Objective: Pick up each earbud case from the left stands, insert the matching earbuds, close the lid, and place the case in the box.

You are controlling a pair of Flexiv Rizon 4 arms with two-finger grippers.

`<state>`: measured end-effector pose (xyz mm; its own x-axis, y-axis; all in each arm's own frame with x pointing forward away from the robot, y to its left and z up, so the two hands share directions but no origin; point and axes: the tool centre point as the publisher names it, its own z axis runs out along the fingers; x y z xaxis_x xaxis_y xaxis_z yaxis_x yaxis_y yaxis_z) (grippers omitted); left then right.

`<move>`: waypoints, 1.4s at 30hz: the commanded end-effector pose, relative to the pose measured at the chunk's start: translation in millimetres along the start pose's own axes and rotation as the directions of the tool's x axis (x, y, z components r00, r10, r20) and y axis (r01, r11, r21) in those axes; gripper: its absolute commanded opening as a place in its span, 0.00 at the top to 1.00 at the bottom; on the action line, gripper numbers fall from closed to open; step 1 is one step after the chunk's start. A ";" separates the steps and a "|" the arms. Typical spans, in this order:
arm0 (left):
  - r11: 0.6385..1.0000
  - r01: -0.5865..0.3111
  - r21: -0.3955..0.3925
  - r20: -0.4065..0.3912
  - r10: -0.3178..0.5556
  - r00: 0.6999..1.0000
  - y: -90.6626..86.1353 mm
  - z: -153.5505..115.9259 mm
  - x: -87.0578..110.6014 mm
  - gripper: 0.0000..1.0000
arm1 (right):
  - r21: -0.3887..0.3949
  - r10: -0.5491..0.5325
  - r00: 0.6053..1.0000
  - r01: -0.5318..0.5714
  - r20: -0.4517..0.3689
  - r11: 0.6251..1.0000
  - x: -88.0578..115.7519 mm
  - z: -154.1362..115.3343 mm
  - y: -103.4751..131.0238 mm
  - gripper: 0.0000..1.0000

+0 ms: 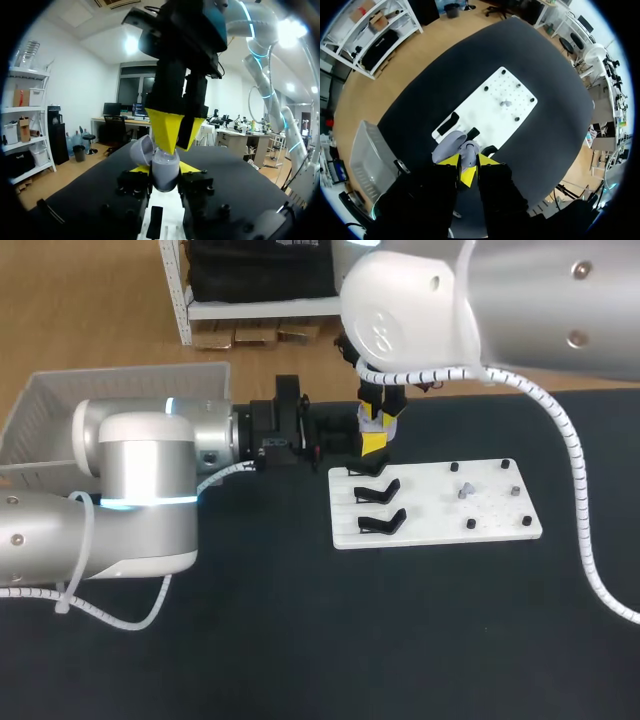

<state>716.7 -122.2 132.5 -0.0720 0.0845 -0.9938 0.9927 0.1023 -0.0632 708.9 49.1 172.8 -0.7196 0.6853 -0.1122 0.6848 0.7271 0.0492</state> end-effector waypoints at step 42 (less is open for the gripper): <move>1.000 -0.001 -0.001 0.003 0.001 1.000 0.7 0.1 -0.6 1.00 | -0.255 -0.352 0.910 0.402 0.221 0.880 19.6 -18.9 -99.7 0.00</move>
<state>717.1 -122.2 133.4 -0.0714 0.0831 -0.9940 0.9928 0.1023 -0.0628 634.7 3.0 186.1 -0.8850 0.3517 -0.3052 0.3148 0.9348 0.1643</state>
